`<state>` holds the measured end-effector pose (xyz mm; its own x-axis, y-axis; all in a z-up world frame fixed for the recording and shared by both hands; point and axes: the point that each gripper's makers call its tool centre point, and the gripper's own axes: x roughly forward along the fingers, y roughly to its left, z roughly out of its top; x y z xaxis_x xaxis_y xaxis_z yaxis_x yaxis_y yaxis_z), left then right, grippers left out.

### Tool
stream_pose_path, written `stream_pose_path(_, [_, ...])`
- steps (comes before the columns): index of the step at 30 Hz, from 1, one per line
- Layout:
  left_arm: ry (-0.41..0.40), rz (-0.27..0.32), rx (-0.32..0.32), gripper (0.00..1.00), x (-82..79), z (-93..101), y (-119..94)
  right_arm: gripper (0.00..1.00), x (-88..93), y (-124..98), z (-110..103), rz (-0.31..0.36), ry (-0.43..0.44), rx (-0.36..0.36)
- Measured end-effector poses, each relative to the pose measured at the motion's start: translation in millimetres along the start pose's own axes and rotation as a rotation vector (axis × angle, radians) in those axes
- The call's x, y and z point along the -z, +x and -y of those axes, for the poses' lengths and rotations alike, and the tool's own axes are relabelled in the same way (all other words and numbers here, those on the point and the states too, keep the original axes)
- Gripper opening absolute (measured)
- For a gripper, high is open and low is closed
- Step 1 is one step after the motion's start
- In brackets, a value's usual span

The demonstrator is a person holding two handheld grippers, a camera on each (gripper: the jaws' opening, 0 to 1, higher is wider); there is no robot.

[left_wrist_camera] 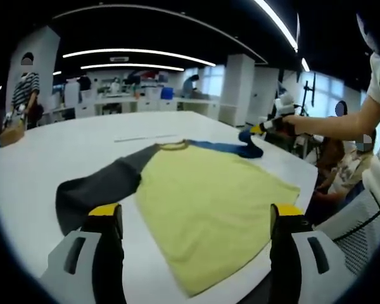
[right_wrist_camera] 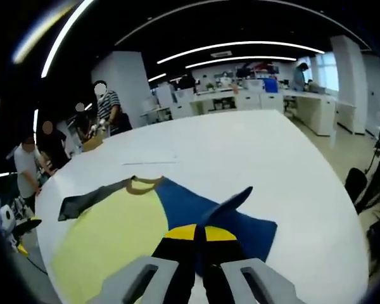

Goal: Fold the garment on the visible template until the final outline fits inside the template.

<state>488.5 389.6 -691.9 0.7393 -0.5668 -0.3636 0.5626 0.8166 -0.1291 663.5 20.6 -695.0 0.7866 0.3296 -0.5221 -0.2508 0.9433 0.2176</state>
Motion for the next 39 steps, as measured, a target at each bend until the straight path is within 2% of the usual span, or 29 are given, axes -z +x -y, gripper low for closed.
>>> stream_pose_path(20, [-0.006,0.004,0.018,0.93,-0.9,7.4,6,0.0,-3.5,20,-35,-0.012,-0.013,-0.057])
stream_pose_path(39, [-0.001,-0.005,0.027,0.94,1.7,9.4,6,0.0,-18.3,41,-74,-0.007,-0.011,-0.107])
